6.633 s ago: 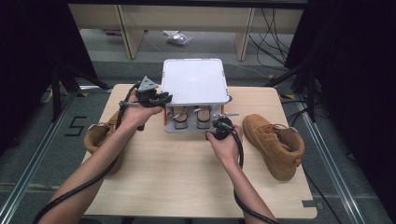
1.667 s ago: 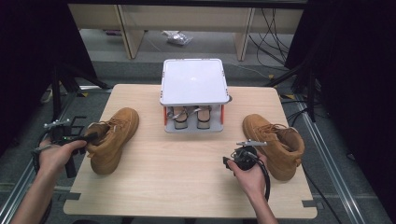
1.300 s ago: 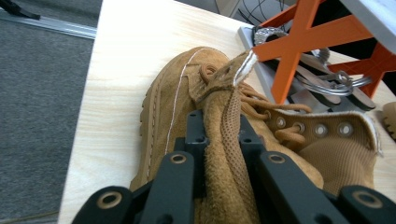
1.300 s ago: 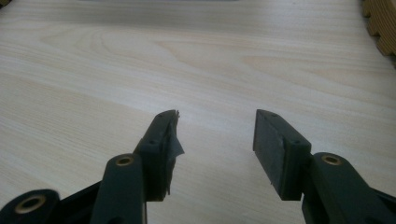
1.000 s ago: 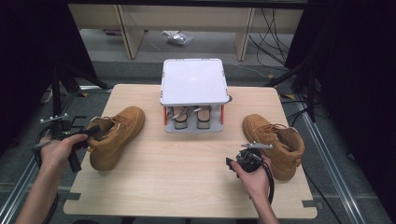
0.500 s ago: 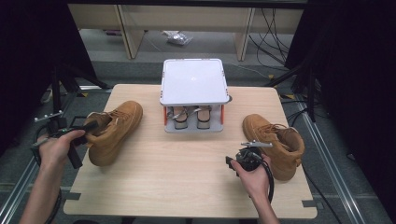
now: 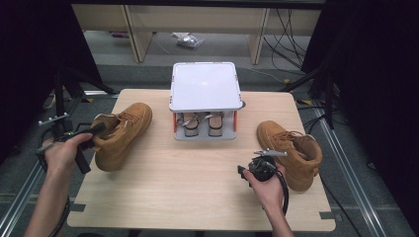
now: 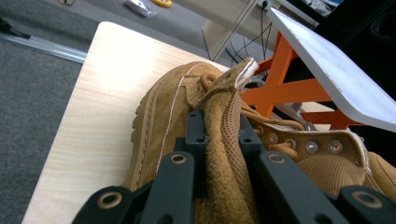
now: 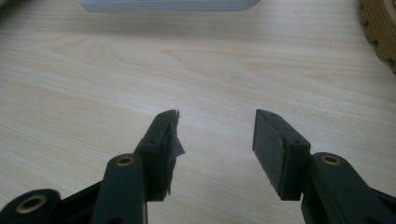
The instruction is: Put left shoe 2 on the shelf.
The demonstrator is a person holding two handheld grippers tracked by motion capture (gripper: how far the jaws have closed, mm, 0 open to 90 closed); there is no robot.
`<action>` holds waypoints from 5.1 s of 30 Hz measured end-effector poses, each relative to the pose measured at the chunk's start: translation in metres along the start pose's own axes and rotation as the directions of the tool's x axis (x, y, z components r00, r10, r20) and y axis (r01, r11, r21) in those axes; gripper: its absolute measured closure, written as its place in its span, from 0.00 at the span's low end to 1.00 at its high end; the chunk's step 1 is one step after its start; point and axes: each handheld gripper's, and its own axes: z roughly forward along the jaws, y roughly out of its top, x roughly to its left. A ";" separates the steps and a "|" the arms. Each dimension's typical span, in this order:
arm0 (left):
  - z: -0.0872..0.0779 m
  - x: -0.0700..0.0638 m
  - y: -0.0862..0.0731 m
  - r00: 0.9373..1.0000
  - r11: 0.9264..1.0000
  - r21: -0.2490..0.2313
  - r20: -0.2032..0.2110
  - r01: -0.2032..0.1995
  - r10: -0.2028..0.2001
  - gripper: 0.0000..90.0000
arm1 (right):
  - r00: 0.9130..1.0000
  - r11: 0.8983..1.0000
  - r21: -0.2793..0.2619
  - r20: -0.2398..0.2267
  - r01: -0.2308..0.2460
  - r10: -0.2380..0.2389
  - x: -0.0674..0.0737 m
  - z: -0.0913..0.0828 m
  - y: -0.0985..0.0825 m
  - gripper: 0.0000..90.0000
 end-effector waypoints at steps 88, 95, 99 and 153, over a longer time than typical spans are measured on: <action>0.024 -0.053 0.063 0.996 0.996 -0.084 0.085 0.004 0.003 0.89 | 1.000 1.000 0.021 0.004 -0.007 0.007 0.003 -0.001 0.001 0.57; 0.025 -0.055 0.066 0.996 0.996 -0.088 0.093 0.011 -0.003 0.89 | 1.000 1.000 0.018 0.004 -0.005 0.005 0.003 -0.002 0.001 0.57; 0.026 -0.056 0.067 0.996 0.996 -0.089 0.095 0.011 -0.003 0.89 | 1.000 1.000 0.011 0.015 0.022 -0.022 0.001 -0.001 0.000 0.57; 0.044 -0.096 0.101 0.987 0.992 -0.123 0.162 0.023 -0.003 0.89 | 1.000 1.000 0.018 -0.008 -0.006 0.006 0.003 -0.002 0.001 0.57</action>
